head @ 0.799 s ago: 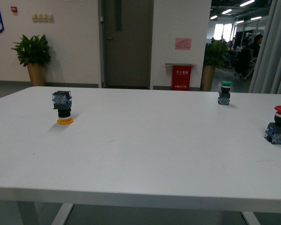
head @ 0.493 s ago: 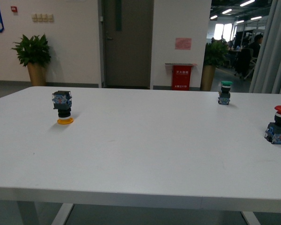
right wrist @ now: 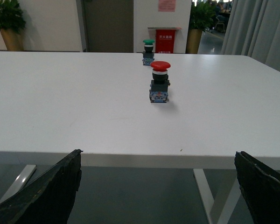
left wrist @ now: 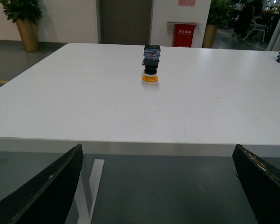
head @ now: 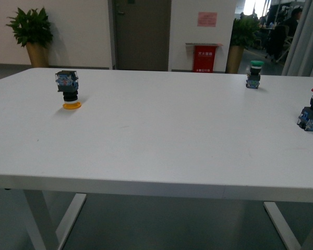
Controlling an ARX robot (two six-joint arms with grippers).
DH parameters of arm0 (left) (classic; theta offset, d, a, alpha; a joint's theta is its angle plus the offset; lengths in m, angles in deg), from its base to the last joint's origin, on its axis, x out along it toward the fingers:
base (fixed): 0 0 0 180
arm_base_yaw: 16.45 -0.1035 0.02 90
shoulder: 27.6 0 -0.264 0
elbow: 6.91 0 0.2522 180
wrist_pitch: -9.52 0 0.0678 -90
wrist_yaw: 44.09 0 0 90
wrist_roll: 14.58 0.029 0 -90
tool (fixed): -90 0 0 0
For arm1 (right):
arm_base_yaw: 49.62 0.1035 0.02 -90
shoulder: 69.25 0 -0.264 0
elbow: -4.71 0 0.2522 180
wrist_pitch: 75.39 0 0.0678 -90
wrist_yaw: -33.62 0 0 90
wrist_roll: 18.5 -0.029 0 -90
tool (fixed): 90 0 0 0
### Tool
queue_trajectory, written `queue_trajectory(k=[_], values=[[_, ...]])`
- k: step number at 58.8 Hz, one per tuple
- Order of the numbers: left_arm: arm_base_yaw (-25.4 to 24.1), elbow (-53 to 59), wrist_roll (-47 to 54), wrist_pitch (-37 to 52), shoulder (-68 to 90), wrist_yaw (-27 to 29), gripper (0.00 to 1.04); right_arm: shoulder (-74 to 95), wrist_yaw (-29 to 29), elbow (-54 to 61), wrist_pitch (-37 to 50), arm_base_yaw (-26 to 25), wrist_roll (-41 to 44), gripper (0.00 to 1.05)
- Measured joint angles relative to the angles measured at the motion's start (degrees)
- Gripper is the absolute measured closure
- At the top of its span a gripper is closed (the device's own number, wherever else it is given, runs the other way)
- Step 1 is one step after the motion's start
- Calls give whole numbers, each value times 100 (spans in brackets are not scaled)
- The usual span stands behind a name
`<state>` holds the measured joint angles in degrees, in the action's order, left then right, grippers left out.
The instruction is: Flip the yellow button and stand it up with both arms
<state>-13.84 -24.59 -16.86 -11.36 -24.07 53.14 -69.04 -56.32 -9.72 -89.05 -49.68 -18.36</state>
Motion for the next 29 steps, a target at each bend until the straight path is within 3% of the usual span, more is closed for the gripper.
queue_trajectory(k=[4, 8, 19, 24, 29], values=[[413, -562, -411, -1110, 855, 909, 6, 0, 0, 0, 0, 0, 0, 7], [575, -881, -420, -1257, 1510, 1364, 6, 0, 0, 0, 0, 0, 0, 7], [-83, -1974, 173, 717, 3388, 901, 6, 0, 0, 0, 0, 0, 0, 7], [-444, -3178, 533, 1880, 4981, 627, 6, 0, 0, 0, 0, 0, 0, 7], [-424, -4419, 726, 1928, 6428, 468, 6, 0, 0, 0, 0, 0, 0, 7]])
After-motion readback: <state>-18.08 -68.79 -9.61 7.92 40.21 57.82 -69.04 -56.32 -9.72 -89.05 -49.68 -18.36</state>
